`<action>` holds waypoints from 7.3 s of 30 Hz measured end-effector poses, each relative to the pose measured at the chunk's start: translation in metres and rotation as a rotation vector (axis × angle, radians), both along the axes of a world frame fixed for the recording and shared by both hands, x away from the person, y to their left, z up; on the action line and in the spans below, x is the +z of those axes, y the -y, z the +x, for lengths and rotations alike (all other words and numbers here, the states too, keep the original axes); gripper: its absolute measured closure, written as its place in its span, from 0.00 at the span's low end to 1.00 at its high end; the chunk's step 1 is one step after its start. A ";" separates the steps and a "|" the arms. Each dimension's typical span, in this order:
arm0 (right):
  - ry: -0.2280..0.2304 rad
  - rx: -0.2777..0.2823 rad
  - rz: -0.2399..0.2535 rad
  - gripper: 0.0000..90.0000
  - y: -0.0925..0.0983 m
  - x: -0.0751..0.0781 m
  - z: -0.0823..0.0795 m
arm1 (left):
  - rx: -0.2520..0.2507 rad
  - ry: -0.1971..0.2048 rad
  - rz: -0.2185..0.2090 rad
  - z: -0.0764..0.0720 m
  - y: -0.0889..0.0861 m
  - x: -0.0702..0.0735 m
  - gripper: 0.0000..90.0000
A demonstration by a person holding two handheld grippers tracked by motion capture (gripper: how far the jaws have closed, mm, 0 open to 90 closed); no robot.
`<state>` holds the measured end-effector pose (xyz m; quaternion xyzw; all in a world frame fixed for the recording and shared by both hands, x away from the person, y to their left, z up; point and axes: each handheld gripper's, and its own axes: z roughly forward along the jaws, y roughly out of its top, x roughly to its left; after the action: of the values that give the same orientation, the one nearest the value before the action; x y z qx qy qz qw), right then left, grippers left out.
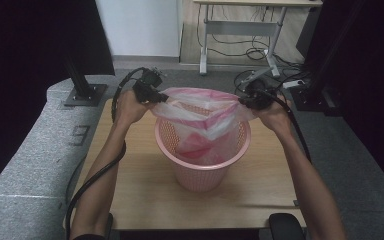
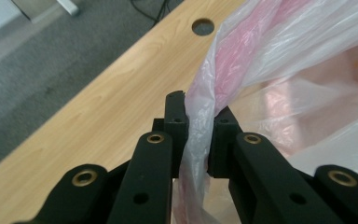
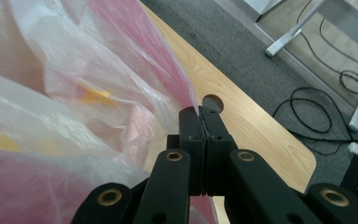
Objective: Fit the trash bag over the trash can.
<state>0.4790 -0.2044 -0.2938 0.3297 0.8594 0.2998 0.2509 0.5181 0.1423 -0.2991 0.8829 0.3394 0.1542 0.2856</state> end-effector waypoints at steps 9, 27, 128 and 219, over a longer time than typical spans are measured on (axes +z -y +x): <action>-0.090 -0.014 0.016 0.98 -0.001 -0.027 0.018 | -0.055 -0.143 -0.075 0.014 -0.002 -0.027 0.87; -0.232 -0.012 0.058 0.81 0.014 -0.039 0.019 | -0.129 -0.159 -0.263 0.005 -0.037 -0.036 0.63; -0.168 0.296 0.207 0.98 0.013 -0.049 -0.131 | -0.549 -0.001 -0.116 -0.133 -0.026 -0.052 1.00; -0.137 0.177 0.335 0.51 0.063 -0.008 -0.102 | -0.041 -0.026 -0.089 -0.136 -0.073 -0.236 0.00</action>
<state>0.3773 -0.2672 -0.3022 0.3097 0.8382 0.4362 0.1062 0.3825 0.2157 -0.5356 0.8781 0.3314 0.1214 0.3231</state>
